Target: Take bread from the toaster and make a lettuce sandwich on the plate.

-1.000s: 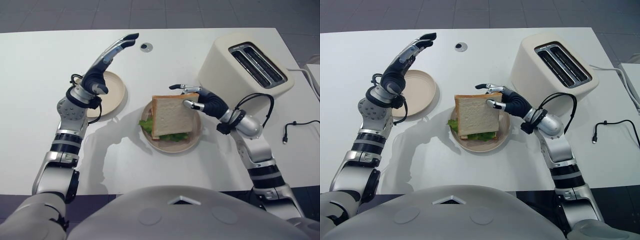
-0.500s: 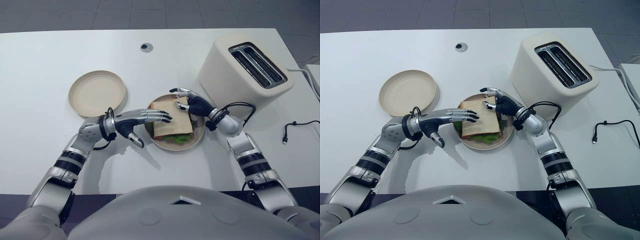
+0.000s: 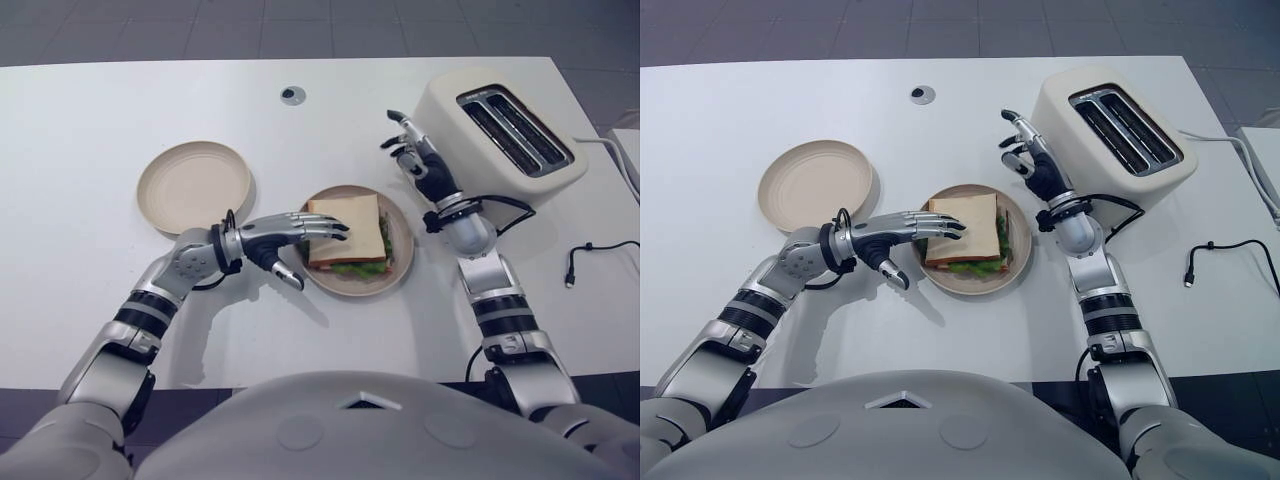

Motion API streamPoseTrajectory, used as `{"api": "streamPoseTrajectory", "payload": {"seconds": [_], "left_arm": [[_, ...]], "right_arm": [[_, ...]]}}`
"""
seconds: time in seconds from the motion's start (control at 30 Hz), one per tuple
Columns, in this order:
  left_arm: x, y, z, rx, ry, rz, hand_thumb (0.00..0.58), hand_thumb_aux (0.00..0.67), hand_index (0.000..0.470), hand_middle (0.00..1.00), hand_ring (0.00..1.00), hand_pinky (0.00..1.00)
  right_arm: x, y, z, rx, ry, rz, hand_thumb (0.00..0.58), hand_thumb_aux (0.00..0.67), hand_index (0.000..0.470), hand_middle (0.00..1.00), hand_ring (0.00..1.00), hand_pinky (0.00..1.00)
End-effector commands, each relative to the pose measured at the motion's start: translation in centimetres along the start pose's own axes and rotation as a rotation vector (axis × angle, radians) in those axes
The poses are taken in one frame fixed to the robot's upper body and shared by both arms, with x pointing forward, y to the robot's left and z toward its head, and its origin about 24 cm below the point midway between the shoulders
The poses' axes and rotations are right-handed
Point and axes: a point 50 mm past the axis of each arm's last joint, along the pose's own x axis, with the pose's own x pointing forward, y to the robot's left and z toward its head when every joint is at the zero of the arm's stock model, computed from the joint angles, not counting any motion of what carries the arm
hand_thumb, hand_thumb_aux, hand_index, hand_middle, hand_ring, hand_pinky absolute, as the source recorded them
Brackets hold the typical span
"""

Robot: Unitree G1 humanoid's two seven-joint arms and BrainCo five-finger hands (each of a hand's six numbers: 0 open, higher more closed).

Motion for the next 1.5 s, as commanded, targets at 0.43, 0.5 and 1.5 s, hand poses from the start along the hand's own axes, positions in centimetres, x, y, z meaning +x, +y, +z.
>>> {"api": "streamPoseTrajectory", "payload": {"seconds": [0.43,0.5,1.5], "left_arm": [[-2.9,1.4,3.5,-0.138,-0.240,0.054,0.580,0.670,0.470,1.00,1.00,1.00],[-3.1,-0.7,3.4,-0.165,-0.216,-0.085,0.580,0.670,0.470,1.00,1.00,1.00],[0.3,2.7,-3.5,0.009,0.130,0.455,0.000,0.000,0.000,0.33,0.33,0.33]], "right_arm": [[-6.3,-4.0,2.7,0.200,-0.198,0.663,0.580,0.670,0.470,1.00,1.00,1.00],[-9.0,-2.9,1.3,0.161,-0.094,0.873,0.580,0.670,0.470,1.00,1.00,1.00],[0.1,4.6,-0.2,0.112,-0.174,0.410,0.580,0.670,0.470,1.00,1.00,1.00]]}}
